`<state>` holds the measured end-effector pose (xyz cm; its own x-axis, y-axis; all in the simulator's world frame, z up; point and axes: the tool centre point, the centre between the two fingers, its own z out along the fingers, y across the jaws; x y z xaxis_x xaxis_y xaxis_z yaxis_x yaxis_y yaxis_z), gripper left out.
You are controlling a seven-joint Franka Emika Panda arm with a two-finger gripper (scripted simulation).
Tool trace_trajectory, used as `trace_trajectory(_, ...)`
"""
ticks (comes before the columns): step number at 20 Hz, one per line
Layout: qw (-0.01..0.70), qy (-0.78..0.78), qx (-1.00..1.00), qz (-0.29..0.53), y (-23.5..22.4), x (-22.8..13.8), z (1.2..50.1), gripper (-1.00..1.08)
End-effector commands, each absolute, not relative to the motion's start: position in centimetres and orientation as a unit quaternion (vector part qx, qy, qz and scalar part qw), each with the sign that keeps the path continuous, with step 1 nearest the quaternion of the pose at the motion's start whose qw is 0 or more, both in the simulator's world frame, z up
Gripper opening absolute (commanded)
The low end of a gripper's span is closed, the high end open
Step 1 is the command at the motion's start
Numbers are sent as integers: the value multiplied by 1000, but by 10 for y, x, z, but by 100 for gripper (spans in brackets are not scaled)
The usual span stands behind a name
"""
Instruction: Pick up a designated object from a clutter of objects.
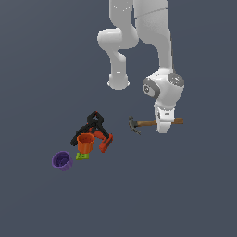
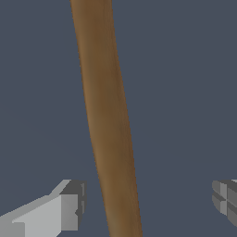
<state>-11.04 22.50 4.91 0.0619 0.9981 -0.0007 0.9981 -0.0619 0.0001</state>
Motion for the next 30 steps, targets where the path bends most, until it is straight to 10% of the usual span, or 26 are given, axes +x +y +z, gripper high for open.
trace_trajectory(1,0,686,728,0,225,-111,38,100)
trace_trajectory(14,0,686,727,0,226,-110,17,100)
trace_trajectory(15,0,686,727,0,226,-110,17,-100)
trace_trajectory(30,0,687,727,-1,226,-110,23,-100)
